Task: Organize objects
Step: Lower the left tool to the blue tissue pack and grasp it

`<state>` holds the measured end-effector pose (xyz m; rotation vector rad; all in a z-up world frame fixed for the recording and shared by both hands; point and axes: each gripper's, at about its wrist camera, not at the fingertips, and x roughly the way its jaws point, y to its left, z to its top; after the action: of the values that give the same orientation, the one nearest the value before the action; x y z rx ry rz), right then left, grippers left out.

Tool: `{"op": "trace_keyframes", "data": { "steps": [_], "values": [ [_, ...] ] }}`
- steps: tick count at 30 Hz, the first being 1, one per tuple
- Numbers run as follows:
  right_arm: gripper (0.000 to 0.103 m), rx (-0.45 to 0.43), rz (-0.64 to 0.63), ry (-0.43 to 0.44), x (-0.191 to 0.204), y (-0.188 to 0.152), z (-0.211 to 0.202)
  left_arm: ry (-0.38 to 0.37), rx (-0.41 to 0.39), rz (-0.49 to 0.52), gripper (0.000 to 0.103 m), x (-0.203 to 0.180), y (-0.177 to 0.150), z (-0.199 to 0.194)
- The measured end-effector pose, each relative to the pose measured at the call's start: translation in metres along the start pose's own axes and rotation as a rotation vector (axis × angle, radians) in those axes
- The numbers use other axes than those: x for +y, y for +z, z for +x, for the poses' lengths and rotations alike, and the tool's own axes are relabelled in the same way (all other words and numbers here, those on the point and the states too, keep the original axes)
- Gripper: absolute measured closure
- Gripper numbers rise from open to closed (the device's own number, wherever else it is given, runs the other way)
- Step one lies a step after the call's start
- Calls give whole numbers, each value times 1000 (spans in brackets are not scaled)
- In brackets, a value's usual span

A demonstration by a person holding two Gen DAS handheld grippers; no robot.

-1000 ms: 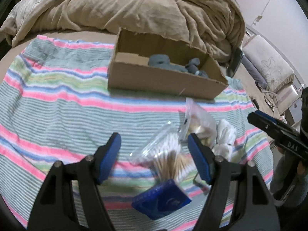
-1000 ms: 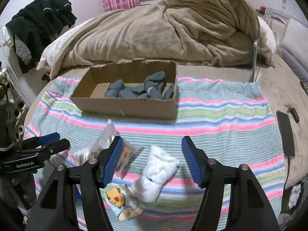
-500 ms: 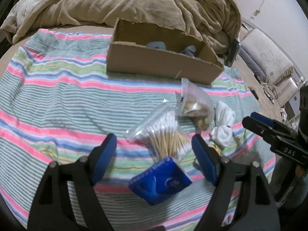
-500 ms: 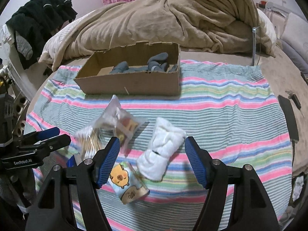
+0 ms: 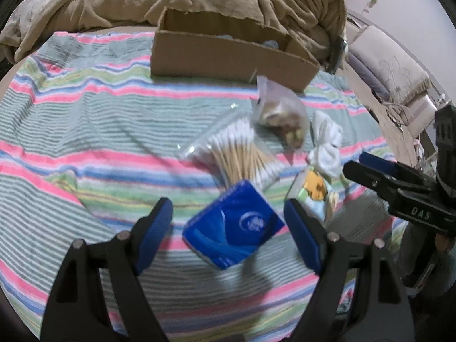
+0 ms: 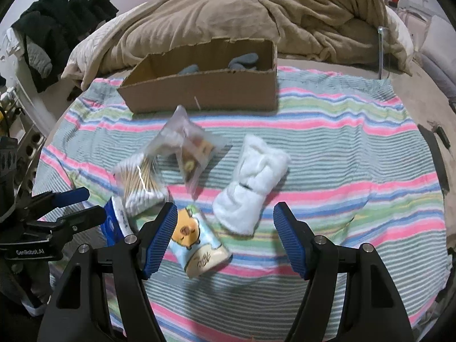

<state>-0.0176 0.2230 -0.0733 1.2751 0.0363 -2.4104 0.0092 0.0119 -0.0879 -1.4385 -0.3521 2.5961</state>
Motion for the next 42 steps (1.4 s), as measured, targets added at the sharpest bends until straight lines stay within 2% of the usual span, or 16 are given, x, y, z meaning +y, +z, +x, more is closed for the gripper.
{"op": "trace_keyframes", "data": {
  "steps": [13, 22, 30, 42],
  "values": [
    [30, 37, -18, 7, 7, -26, 9, 5, 42, 76, 21, -9, -26, 6],
    [30, 68, -39, 13, 13, -30, 20, 73, 63, 168, 21, -18, -29, 21],
    [29, 102, -85, 43, 19, -30, 31, 85, 58, 173, 21, -14, -23, 28],
    [30, 153, -124, 12, 29, -30, 50, 66, 18, 198, 21, -12, -20, 26]
  ]
}}
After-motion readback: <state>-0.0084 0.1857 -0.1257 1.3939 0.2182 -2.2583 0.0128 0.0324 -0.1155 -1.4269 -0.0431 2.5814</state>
